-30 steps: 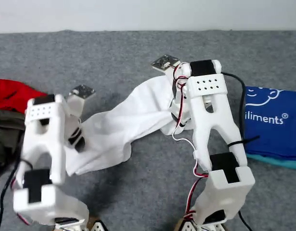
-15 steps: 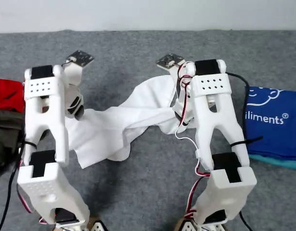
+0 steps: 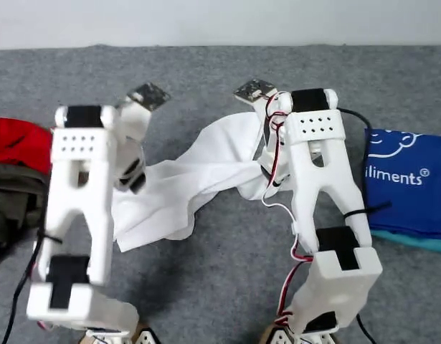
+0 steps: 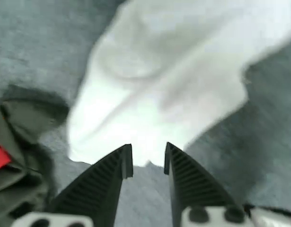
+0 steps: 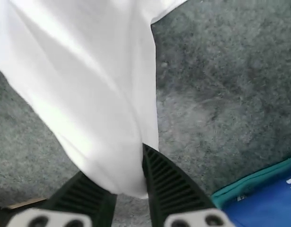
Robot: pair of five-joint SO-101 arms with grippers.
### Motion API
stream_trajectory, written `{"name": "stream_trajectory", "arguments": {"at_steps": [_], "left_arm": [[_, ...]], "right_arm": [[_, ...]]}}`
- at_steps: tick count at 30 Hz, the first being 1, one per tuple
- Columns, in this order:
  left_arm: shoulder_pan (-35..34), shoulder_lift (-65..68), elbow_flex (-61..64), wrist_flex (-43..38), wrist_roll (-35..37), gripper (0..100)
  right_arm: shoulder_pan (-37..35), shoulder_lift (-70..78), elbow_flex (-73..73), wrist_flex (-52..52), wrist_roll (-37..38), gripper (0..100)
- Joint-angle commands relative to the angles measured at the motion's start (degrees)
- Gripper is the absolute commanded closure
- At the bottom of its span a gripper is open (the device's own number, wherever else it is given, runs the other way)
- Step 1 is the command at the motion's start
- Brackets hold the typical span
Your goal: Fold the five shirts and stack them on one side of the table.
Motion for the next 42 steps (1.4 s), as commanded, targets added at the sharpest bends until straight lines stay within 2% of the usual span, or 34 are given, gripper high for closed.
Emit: {"name": "stream_trajectory", "arguments": {"at_steps": [1,6,11,16,27,36,42], "left_arm": [[2.1,-9.3,10.2,1.5,-2.9,88],[1.9,-10.5,20.3,1.1,-5.1,88],[0.4,-7.0,25.1,-5.8,-5.0,81],[-3.0,-0.6,25.1,-8.3,-5.4,79],[-3.2,7.6,25.1,-17.3,-5.1,80],[-4.3,8.4,25.5,-19.8,-5.1,80],[-3.9,17.8,24.9,-19.7,-5.1,85]], "right_arm": [[1.4,-0.1,-2.5,-0.2,0.3,98.8],[2.8,-0.1,-2.5,-0.5,0.6,98.8],[3.0,-0.1,-2.5,-0.5,0.6,98.8],[3.1,-0.1,-2.5,-0.3,0.6,98.8],[2.8,0.1,-2.5,-0.5,0.6,98.8],[3.0,0.0,-2.5,-0.5,0.6,98.8],[3.1,-0.2,-2.5,0.1,0.6,98.8]]}}
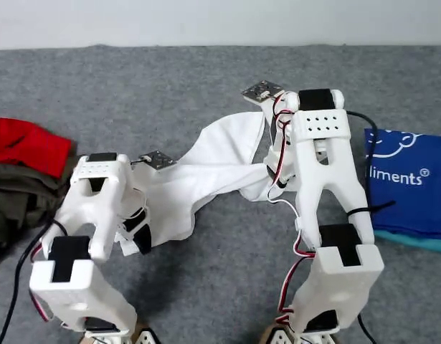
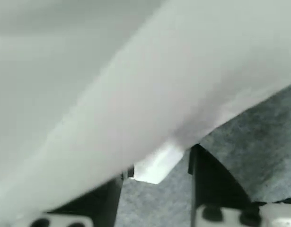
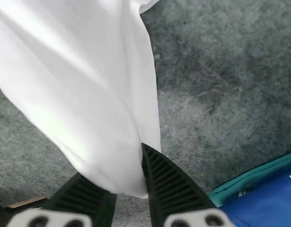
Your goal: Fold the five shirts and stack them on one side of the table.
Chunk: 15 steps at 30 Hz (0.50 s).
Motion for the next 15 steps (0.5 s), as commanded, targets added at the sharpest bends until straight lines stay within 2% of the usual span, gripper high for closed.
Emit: {"name": "stream_trajectory", "arguments": {"at_steps": [1,7,9,12,15], "left_arm": [[0.2,5.5,-0.9,-0.2,-0.4,86],[0.8,8.6,-5.9,1.1,-0.2,98],[0.8,8.0,-7.1,1.6,0.8,98],[0.8,2.6,-6.7,1.8,1.7,99],[2.4,-7.6,-6.9,6.0,1.7,99]], "right_arm": [[0.9,-0.7,-2.6,0.3,0.6,98.8],[0.9,-3.6,-3.2,1.4,0.6,98.9],[0.9,-5.3,-3.3,1.4,0.6,98.9],[0.9,-8.0,-3.3,2.0,0.6,98.9],[0.9,-11.1,-3.3,3.0,0.6,98.9]]}}
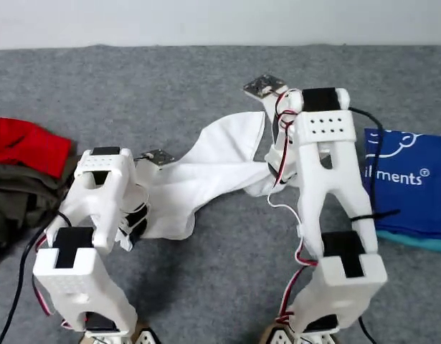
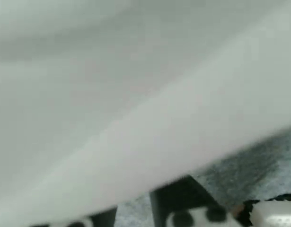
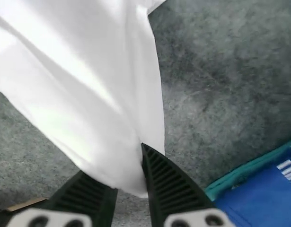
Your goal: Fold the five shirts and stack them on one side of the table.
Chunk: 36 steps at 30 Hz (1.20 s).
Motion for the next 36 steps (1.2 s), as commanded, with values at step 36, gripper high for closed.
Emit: {"name": "stream_trajectory", "arguments": {"at_steps": [36], "left_arm": [[-3.2,-44.4,-68.8,-8.9,3.4,99]], "right_arm": [[1.0,-50.3,-3.3,-26.8,19.7,98.9]]}}
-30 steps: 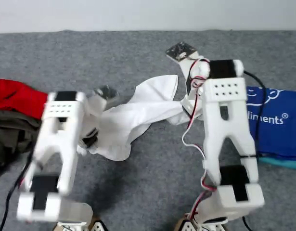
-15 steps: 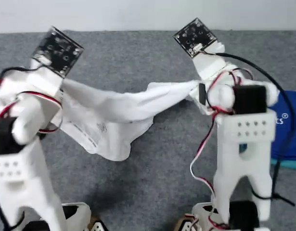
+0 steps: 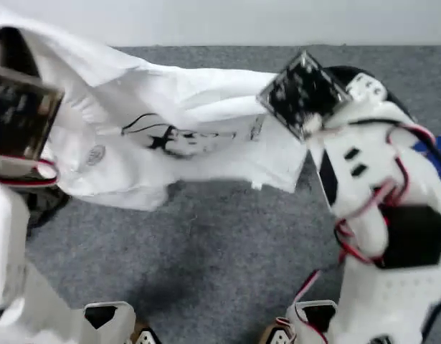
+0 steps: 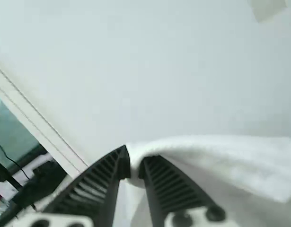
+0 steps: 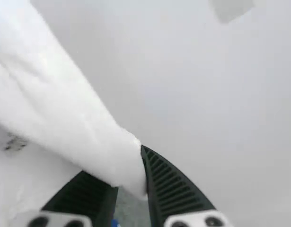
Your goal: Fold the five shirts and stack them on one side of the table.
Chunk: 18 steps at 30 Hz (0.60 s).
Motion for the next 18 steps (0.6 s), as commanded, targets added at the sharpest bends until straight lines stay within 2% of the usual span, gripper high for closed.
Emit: {"name": "stream_trajectory", "arguments": {"at_steps": [1,8,13,18], "left_arm": [[-0.3,-1.6,-6.4,-2.0,-0.4,99],[-0.3,-1.6,-17.9,5.1,-7.8,99],[-0.3,-1.6,-25.5,9.7,-10.6,99],[-0.3,-1.1,-26.9,14.1,-12.0,99]], "right_arm": [[0.8,-5.0,-3.1,-1.4,1.3,98.9],[7.0,-11.8,-3.1,-1.5,1.8,98.8],[8.7,-16.4,-3.1,-0.9,6.1,98.8],[10.2,-17.5,-2.7,6.0,9.6,98.8]]}}
